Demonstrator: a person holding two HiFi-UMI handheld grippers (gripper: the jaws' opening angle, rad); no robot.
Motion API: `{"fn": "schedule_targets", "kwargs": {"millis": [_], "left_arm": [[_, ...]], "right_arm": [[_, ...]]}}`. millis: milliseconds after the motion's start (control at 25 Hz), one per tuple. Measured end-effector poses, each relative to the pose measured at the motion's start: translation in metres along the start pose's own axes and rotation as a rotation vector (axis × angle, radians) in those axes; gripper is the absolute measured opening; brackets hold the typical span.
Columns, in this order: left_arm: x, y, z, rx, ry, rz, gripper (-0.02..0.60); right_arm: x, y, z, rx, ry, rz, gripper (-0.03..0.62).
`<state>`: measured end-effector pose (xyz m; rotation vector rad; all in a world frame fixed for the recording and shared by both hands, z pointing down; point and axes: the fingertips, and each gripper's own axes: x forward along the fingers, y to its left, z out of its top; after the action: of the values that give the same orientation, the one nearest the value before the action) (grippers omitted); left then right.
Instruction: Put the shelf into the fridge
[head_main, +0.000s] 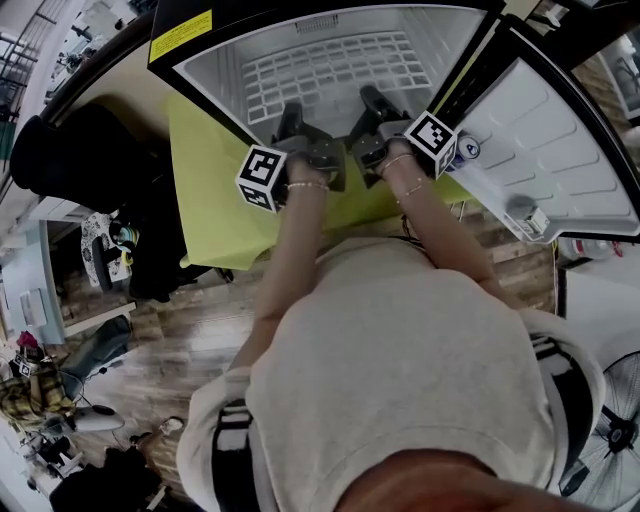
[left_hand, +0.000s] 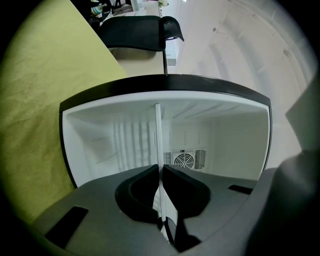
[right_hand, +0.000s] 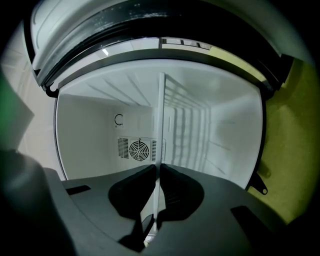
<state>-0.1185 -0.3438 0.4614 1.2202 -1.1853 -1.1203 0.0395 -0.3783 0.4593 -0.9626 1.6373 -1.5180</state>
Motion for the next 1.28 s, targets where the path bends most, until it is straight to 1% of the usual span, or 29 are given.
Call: {"fn": "schedule_targets", "kwargs": {"millis": [480, 840, 1040, 1280], "left_arm": [[0.018, 0.000, 0.005, 0.033, 0.006, -0.013, 0.041], [0.021, 0.000, 0.006, 0.033, 0.006, -0.022, 0.043], [0.017, -0.002, 0.006, 0.050, -0.008, -0.032, 0.052], [0.015, -0.001, 0.004, 0.035, 0.009, -0.037, 0.064]], "right_arm": [[0.017, -0.001, 0.005, -0.002, -0.017, 0.003, 0.037], [0.020, -0.001, 0.006, -0.015, -0.028, 0.011, 0.038], [0.018, 0.002, 0.006, -0.032, -0.033, 0.042, 0.043], [0.015, 0.005, 0.005, -0.048, -0.021, 0.057, 0.057]]}}
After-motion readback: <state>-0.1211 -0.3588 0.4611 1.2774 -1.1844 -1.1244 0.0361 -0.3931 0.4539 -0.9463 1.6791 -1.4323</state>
